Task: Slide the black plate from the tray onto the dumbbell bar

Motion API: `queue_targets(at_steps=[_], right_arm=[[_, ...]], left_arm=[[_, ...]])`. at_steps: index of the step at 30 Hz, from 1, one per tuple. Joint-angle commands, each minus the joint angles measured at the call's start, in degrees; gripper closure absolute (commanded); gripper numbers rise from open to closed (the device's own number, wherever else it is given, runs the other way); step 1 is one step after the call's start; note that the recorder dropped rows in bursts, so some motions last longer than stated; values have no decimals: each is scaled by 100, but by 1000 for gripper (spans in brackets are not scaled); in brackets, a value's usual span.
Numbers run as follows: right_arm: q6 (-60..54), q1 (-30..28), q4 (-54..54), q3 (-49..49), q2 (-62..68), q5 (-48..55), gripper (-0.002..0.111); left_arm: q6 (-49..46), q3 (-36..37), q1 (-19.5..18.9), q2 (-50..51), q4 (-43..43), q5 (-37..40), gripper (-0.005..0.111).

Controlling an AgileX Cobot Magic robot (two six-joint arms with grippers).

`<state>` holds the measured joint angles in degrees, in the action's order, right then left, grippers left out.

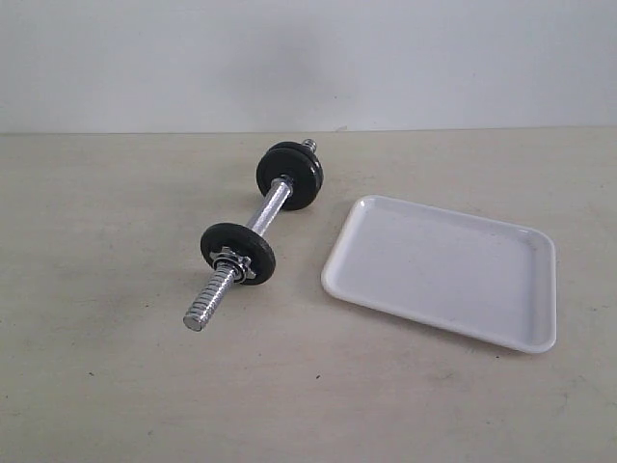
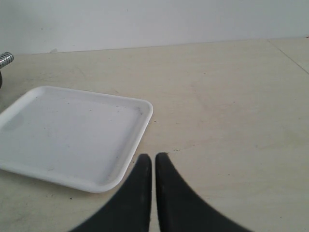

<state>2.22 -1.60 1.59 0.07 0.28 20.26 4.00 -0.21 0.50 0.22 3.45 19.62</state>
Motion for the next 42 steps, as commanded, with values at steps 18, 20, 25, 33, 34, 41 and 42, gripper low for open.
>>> queue_targets(at_steps=[18, 20, 25, 33, 34, 41, 42], right_arm=[[24, -14, 25, -7, -28, -38, 107], [17, -14, 25, -7, -28, -38, 107], [17, -14, 25, -7, -28, -60, 107], [17, -14, 25, -7, -28, -71, 107], [17, -14, 25, -7, -28, -71, 107], [17, -14, 25, -7, -28, -71, 107], [17, -14, 25, -7, -28, -71, 107]], left_arm=[[47, 21, -22, -22, -59, -35, 102], [47, 21, -22, -22, -59, -35, 102], [47, 21, -22, -22, -59, -35, 102], [47, 21, -22, -22, -59, -35, 102], [47, 21, -22, -22, -59, -35, 102], [47, 21, -358, -22, -59, -35, 102], [47, 21, -358, -22, -59, -35, 102]])
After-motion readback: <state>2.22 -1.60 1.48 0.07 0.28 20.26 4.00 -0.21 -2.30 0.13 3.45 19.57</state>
